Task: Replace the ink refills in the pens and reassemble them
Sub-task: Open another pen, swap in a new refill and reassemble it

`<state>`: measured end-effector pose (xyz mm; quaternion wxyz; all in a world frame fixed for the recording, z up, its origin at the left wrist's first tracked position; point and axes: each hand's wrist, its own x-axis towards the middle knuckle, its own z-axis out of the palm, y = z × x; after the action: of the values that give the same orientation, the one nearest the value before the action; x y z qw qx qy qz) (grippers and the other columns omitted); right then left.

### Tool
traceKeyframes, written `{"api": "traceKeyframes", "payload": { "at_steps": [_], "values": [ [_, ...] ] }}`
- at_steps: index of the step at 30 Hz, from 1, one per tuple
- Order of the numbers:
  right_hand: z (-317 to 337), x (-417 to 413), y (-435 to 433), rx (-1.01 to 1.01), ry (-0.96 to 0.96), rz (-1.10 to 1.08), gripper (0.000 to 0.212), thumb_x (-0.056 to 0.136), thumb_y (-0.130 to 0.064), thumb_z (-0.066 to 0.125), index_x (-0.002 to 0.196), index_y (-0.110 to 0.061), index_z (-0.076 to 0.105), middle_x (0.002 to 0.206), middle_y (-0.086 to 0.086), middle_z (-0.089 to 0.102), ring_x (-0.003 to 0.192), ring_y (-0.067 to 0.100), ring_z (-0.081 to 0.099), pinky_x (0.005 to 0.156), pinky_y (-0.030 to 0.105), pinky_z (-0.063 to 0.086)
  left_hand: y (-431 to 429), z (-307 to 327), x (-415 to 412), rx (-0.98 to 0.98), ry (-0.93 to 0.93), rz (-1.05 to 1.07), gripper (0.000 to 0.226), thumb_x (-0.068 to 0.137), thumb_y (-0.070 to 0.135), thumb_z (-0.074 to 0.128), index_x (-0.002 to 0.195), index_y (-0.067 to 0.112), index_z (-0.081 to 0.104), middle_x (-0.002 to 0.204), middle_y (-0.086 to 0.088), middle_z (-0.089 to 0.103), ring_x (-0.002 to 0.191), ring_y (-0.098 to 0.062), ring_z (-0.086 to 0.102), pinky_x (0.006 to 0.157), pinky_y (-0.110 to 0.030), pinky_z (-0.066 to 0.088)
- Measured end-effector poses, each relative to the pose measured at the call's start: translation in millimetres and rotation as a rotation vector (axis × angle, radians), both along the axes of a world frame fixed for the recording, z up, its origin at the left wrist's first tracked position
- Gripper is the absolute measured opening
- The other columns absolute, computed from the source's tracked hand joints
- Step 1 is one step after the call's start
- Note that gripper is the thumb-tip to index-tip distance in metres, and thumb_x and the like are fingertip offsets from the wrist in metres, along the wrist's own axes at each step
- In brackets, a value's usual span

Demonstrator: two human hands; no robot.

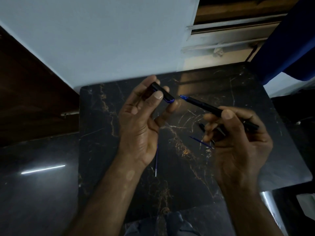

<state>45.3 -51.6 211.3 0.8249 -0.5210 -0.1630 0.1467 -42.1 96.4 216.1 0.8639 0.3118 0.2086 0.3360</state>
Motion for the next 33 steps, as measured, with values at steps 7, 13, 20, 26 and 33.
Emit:
{"api": "traceKeyframes", "payload": {
  "at_steps": [7, 13, 20, 26, 33],
  "values": [
    [8, -4, 2, 0.010, -0.026, -0.013, 0.010, 0.096, -0.012, 0.068, 0.102, -0.004, 0.067, 0.083, 0.009, 0.075, 0.078, 0.026, 0.075, 0.056, 0.034, 0.058, 2, 7, 0, 0.015, -0.005, 0.044, 0.038, 0.088, 0.003, 0.070, 0.126, 0.012, 0.071, 0.121, -0.005, 0.074, 0.109, -0.015, 0.076, 0.077, -0.030, 0.066],
    [14, 1, -1, 0.030, -0.058, -0.021, 0.007, 0.098, -0.003, 0.063, 0.104, -0.005, 0.065, 0.082, 0.004, 0.076, 0.075, 0.021, 0.074, 0.055, 0.032, 0.057, 5, -2, -7, 0.104, 0.064, -0.095, 0.038, 0.089, 0.009, 0.073, 0.127, 0.015, 0.072, 0.124, -0.002, 0.077, 0.108, -0.011, 0.074, 0.079, -0.030, 0.064],
    [19, 12, -7, -0.021, -0.090, 0.001, 0.009, 0.097, 0.000, 0.063, 0.102, -0.008, 0.063, 0.080, -0.006, 0.073, 0.069, 0.013, 0.070, 0.052, 0.029, 0.056, 2, -2, -13, 0.319, 0.149, -0.191, 0.023, 0.095, 0.012, 0.077, 0.118, 0.013, 0.079, 0.109, -0.002, 0.080, 0.092, -0.005, 0.071, 0.070, -0.025, 0.057],
    [20, 14, -11, -0.091, -0.116, 0.020, 0.009, 0.097, 0.001, 0.061, 0.098, -0.008, 0.063, 0.076, -0.005, 0.070, 0.064, 0.014, 0.067, 0.050, 0.029, 0.054, 1, -3, -12, 0.494, 0.124, -0.196, 0.023, 0.099, 0.007, 0.066, 0.112, 0.016, 0.082, 0.114, 0.003, 0.080, 0.097, -0.008, 0.075, 0.064, -0.025, 0.056],
    [18, 20, -15, -0.119, -0.103, 0.131, 0.002, 0.094, -0.011, 0.066, 0.094, -0.009, 0.066, 0.079, -0.002, 0.071, 0.063, 0.015, 0.066, 0.050, 0.029, 0.053, 3, -5, -11, 0.876, 0.262, -0.245, 0.021, 0.108, 0.013, 0.061, 0.123, 0.009, 0.076, 0.087, 0.002, 0.074, 0.069, -0.014, 0.065, 0.056, -0.030, 0.052]
  ]
}}
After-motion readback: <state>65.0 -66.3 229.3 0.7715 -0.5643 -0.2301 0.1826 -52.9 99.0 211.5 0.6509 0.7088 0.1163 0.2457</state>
